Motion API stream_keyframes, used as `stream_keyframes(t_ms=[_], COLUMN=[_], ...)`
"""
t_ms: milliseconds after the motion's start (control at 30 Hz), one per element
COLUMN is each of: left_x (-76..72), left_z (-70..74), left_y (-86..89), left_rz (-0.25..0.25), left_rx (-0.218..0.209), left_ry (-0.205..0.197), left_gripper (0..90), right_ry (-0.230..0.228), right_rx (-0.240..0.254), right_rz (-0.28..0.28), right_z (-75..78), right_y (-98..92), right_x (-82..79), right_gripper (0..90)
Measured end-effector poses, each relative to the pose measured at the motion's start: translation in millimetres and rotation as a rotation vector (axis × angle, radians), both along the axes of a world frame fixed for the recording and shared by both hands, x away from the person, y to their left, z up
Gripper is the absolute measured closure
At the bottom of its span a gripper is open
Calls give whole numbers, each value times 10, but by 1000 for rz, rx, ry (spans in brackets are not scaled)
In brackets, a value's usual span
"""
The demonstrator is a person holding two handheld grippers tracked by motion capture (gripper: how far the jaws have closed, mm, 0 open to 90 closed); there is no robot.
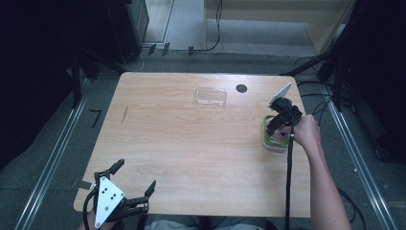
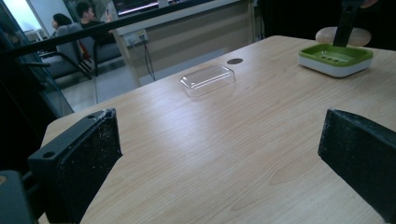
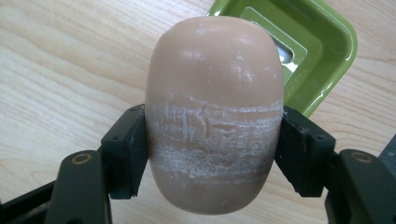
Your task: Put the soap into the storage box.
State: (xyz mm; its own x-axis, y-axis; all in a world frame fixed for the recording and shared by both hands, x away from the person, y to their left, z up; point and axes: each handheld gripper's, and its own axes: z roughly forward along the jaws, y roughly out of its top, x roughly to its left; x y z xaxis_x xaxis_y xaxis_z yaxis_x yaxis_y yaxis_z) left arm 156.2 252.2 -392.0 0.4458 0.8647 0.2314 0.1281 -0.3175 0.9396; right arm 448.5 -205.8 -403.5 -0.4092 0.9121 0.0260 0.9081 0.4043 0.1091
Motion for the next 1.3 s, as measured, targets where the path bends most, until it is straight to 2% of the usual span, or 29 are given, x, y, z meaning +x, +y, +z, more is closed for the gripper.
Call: stream_keyframes(t_ms=[133, 367, 1300], left_x=[1, 0, 0], left_z=[-1, 0, 0], left_y=[1, 0, 0], left_rz=[-1, -1, -2], left_rx=[-1, -1, 0], left_ry=[-1, -1, -1], left_gripper=[0, 0, 0], right_ry=[-11, -17, -31], right_rx=[17, 22, 42], right_rz=[-37, -67, -93], right_z=[-33, -78, -210], right_y=[-33, -57, -89], right_x=[35, 65, 142], right_gripper=[338, 338, 338])
